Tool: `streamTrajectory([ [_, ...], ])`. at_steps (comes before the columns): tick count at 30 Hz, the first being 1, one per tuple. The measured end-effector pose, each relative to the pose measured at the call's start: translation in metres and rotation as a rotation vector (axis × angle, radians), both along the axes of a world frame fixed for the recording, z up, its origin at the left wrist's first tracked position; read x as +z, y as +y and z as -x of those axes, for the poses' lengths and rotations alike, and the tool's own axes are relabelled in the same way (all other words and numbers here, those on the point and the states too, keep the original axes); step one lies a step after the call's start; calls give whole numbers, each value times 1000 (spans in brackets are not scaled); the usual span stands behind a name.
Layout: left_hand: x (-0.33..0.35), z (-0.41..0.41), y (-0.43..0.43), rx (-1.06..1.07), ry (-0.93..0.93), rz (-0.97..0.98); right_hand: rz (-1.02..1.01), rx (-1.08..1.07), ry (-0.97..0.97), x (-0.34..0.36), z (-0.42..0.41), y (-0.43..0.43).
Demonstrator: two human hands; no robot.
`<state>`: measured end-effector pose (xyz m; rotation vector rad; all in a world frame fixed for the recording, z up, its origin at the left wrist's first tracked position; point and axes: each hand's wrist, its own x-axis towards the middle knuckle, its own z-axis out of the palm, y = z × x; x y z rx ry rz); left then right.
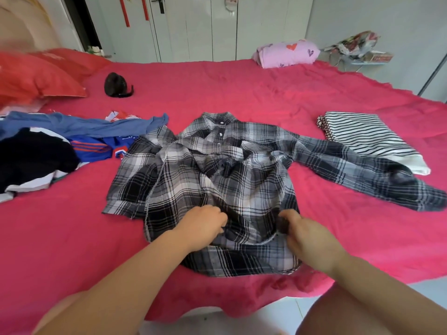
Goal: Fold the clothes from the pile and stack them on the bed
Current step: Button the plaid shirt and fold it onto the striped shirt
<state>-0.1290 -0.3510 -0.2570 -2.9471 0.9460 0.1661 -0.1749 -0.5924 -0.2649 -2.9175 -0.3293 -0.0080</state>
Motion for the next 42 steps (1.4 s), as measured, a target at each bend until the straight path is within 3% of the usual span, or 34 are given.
streamTrajectory([
  [6,13,5,-20,25,83,232,-38,-160,-71,44,18,-56],
  [14,12,18,-57,-69,287,100,331,-243,333,29,21,-91],
  [17,6,21,-54,-69,339,95,172,-280,113,26,6,-71],
  [20,15,18,-42,19,220,263,84,-163,92,19,-13,-47],
  [23,25,1,-15,216,33,436,307,-138,320,22,-32,-24],
  [25,27,-16,9,333,-84,457,352,-170,256,34,-52,-6],
  [29,23,-45,53,654,-342,453,154,-51,79,50,-104,50],
  [31,16,-55,65,837,-265,454,57,18,34,46,-135,78],
  [35,-2,-71,74,993,93,725,54,23,-86,28,-185,119],
  [39,-3,-71,87,927,-41,767,128,-98,56,13,-213,121],
  [42,9,-62,101,848,-195,756,33,-50,44,14,-215,111],
])
